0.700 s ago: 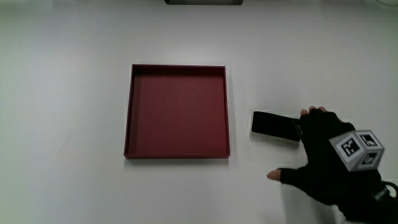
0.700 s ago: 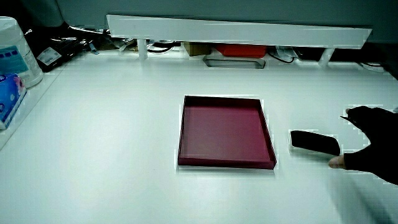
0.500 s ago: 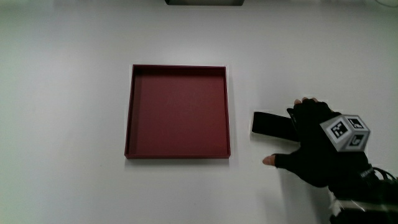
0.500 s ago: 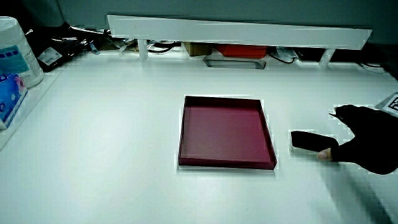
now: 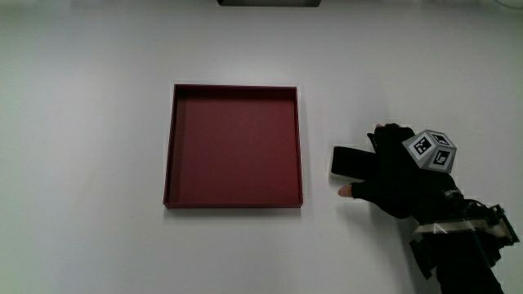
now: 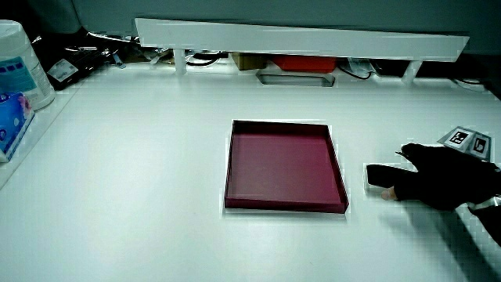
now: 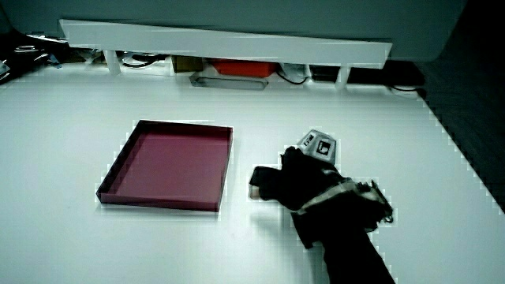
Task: Pick eraser
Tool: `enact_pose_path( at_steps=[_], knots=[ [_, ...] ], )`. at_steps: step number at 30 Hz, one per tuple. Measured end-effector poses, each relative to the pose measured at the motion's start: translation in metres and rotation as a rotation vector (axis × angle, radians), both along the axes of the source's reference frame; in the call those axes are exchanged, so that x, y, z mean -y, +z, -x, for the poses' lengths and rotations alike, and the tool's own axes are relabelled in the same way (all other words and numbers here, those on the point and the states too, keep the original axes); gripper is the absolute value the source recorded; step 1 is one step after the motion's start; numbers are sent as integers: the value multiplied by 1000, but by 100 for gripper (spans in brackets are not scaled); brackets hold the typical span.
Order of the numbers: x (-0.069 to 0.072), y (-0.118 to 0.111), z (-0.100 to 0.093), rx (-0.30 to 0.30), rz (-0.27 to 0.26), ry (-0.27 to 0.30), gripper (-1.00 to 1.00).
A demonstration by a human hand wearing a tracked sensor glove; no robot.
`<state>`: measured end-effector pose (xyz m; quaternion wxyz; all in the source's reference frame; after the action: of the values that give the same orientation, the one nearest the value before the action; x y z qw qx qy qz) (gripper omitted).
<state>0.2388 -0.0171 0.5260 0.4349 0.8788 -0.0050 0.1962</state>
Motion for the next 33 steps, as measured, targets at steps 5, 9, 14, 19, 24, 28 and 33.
enact_pose_path(
  at_steps=[5,9,14,19,24,28,33],
  knots=[
    [0,13,-3,3,24,12,0],
    [0,17,-6,-5,14,20,0],
    [-1,12,-5,8,-56,22,21],
    [-2,7,-4,14,-110,8,47],
    [-4,8,-4,9,-131,8,74],
    [-4,1,0,23,-154,-4,95],
    [-4,-1,0,29,-179,-7,100]
  ],
)
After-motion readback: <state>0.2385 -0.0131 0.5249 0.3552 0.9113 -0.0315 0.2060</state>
